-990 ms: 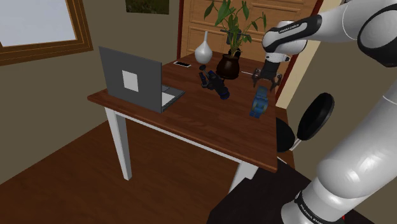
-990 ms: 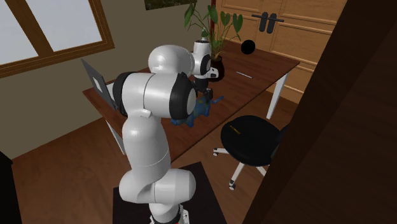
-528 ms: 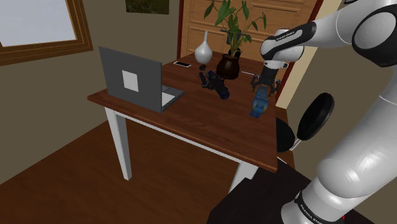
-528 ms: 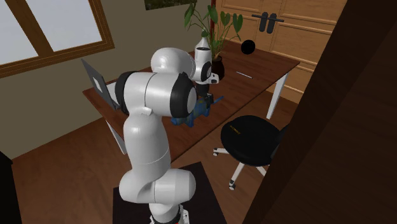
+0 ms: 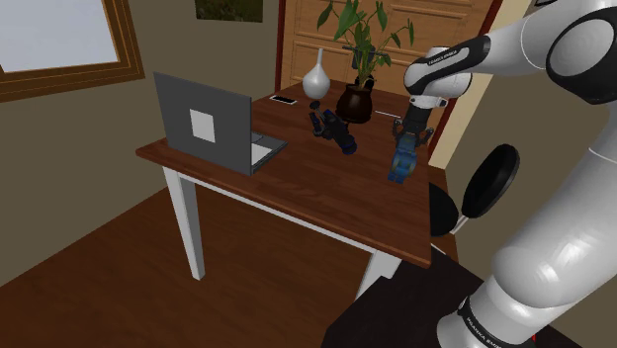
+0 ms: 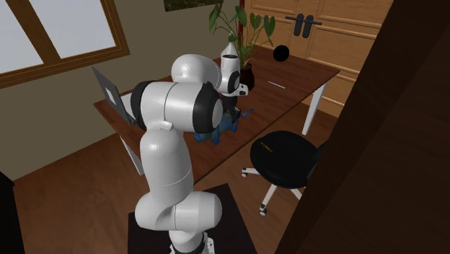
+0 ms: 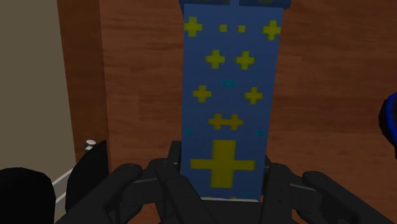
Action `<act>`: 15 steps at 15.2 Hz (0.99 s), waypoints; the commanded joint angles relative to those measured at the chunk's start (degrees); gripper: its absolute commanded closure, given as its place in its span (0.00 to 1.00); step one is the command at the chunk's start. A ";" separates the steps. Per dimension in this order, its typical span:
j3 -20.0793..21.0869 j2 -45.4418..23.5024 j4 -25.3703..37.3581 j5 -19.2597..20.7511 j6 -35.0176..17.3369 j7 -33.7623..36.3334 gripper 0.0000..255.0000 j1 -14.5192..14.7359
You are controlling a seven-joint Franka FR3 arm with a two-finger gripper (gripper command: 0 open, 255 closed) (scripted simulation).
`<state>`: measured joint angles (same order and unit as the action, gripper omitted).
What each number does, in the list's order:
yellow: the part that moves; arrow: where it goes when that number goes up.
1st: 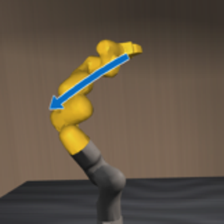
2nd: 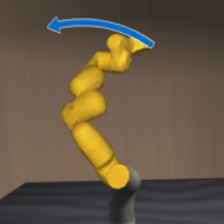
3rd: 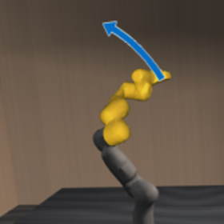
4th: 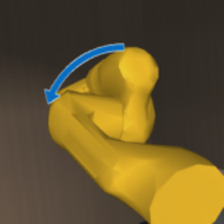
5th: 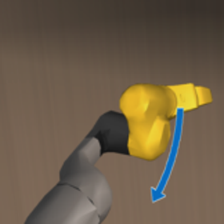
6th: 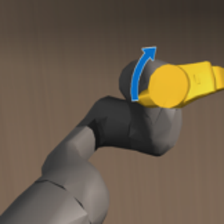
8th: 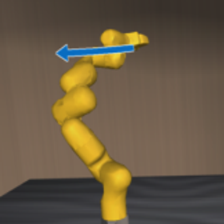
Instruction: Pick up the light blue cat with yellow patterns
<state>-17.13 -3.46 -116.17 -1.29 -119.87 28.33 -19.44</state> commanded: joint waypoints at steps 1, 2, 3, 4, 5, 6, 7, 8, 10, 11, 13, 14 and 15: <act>0.00 -0.05 -0.15 0.01 0.02 0.01 1.00 0.00; 0.00 0.00 -0.19 0.02 0.02 0.02 1.00 0.00; -0.01 -0.16 0.19 -0.04 0.25 -0.02 1.00 -0.01; -0.01 0.13 0.64 0.07 0.98 0.05 1.00 0.00; -0.01 0.40 1.11 0.17 1.71 0.13 1.00 0.02; -0.01 0.65 1.61 0.26 2.45 0.19 1.00 0.03; 0.00 0.90 2.11 0.35 3.18 0.25 1.00 0.04; 0.00 1.13 2.63 0.43 3.92 0.31 1.00 0.06; 0.01 1.56 3.69 0.58 5.40 0.42 1.00 0.08; 0.01 1.76 4.24 0.65 6.14 0.47 1.00 0.09; 0.02 2.12 5.38 0.77 7.62 0.56 1.00 0.11; 0.03 2.29 5.98 0.83 8.37 0.60 1.00 0.12; 0.03 2.44 6.58 0.87 9.12 0.63 1.00 0.13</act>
<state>-17.16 -1.28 -110.37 -0.49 -111.72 28.78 -19.39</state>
